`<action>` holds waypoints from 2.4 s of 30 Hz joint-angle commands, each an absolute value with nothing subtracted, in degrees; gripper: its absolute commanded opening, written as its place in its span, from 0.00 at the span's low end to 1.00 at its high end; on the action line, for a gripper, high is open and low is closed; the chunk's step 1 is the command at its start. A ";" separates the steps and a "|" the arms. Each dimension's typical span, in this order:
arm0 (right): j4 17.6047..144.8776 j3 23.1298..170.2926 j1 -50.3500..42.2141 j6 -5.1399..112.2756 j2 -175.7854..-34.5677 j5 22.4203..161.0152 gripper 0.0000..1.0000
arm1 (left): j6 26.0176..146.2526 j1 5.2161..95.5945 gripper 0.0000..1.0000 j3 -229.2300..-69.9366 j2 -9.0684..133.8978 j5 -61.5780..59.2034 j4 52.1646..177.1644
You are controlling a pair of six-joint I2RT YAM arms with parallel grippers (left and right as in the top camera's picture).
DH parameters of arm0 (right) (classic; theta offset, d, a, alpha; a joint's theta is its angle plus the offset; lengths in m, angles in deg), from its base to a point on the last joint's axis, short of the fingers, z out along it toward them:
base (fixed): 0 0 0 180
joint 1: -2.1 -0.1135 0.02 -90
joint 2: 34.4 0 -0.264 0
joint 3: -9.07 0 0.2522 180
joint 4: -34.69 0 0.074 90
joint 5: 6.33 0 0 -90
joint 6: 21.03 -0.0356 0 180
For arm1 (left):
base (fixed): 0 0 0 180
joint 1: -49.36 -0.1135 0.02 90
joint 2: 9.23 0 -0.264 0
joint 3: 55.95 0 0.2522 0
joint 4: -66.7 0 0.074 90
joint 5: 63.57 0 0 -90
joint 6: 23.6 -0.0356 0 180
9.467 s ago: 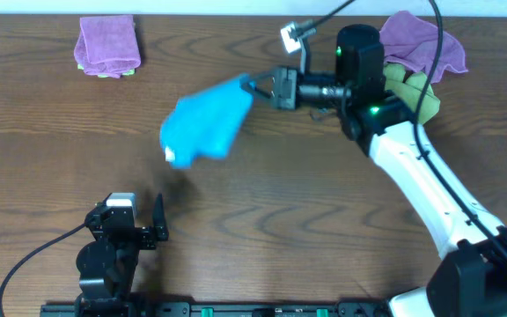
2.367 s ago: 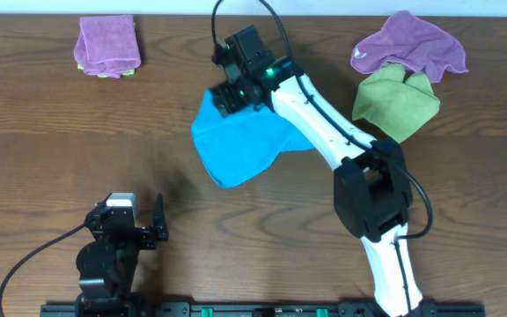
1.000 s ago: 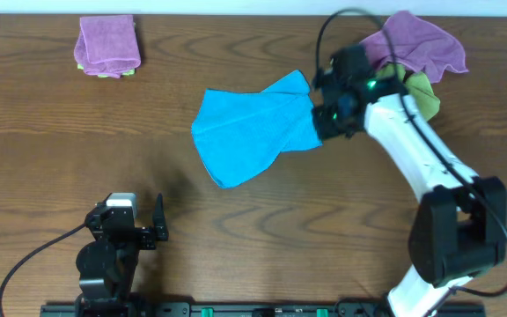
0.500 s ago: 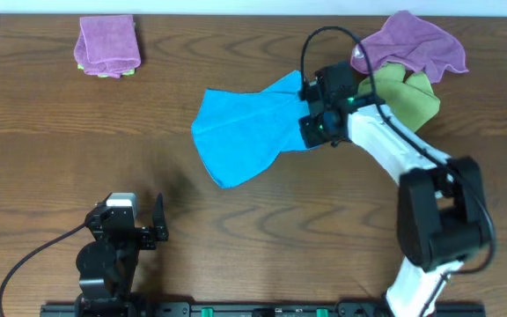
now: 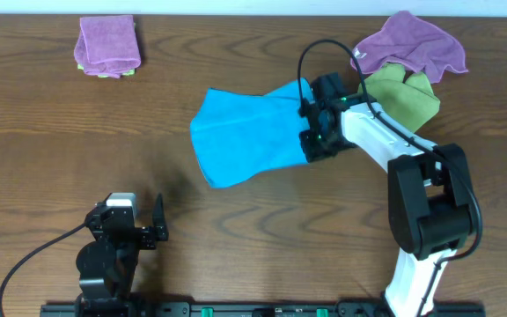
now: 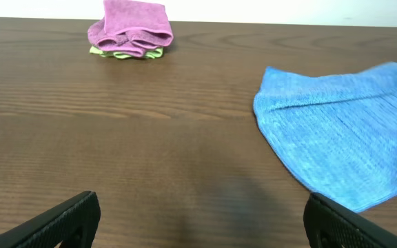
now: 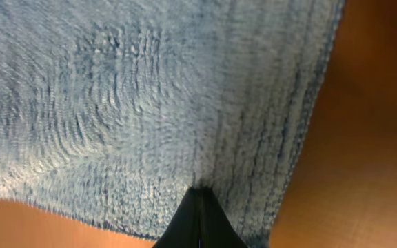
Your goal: Fold the cloth
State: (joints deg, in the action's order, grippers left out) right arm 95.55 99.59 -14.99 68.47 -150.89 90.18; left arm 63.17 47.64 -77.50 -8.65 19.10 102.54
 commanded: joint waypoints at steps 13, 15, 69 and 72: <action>111.35 99.80 -15.62 62.22 -151.33 93.04 0.02 | 63.37 47.88 0.95 -76.34 -8.98 19.12 102.92; 110.10 100.53 -15.62 62.46 -147.83 92.54 0.02 | 63.37 47.88 0.95 -76.34 -8.98 19.12 102.92; 114.98 110.01 -8.43 64.45 -105.87 76.95 0.99 | 58.93 60.82 0.95 -128.43 71.80 -7.22 75.70; 114.74 110.01 -7.79 64.08 -105.87 76.12 0.99 | 53.27 62.66 0.95 -140.49 81.20 -1.49 85.32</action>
State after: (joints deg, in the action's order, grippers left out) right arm 114.74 109.97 -8.56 65.48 -106.06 78.16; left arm 60.60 61.61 -133.98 77.07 -5.06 83.35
